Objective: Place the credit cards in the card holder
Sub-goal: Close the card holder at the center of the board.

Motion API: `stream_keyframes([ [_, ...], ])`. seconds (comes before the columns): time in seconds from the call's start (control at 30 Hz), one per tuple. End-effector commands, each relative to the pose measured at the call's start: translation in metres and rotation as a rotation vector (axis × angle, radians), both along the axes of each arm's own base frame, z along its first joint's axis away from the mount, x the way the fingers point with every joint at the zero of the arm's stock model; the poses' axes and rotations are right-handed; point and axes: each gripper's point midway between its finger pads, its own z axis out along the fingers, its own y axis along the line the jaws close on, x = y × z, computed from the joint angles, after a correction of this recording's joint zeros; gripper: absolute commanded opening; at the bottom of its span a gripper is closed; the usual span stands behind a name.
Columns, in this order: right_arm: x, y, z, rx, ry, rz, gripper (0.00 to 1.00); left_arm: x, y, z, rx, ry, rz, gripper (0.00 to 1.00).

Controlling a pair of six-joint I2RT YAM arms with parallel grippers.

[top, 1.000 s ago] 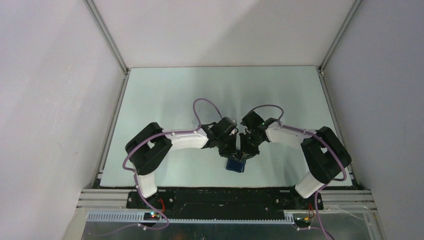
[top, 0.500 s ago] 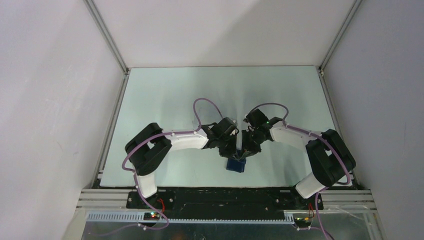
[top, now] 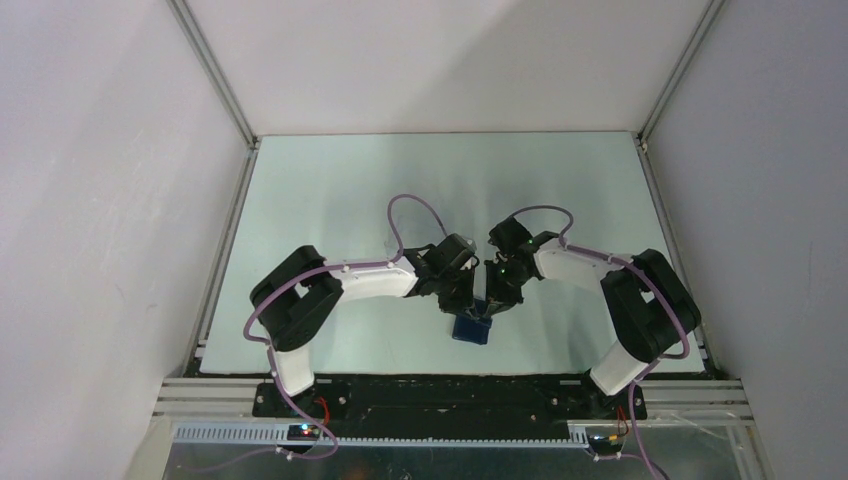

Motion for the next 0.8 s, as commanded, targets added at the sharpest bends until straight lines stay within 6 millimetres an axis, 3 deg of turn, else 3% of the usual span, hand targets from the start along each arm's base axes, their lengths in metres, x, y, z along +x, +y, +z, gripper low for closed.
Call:
stream_keyframes([
  [0.0,0.002,-0.028,-0.029,-0.174,-0.015,-0.013,0.12,0.007,-0.004,0.023,-0.025,-0.061,-0.020,0.00],
  [0.27,0.002,-0.030,-0.028,-0.186,-0.024,-0.005,0.12,0.008,0.008,0.004,0.048,-0.056,-0.002,0.00],
  [0.4,0.002,-0.023,-0.023,-0.143,-0.026,0.008,0.12,0.003,0.013,-0.011,0.093,-0.032,-0.006,0.00],
  [0.77,0.010,0.008,0.024,0.075,-0.092,0.029,0.13,-0.008,0.027,-0.037,0.186,0.017,0.008,0.00],
])
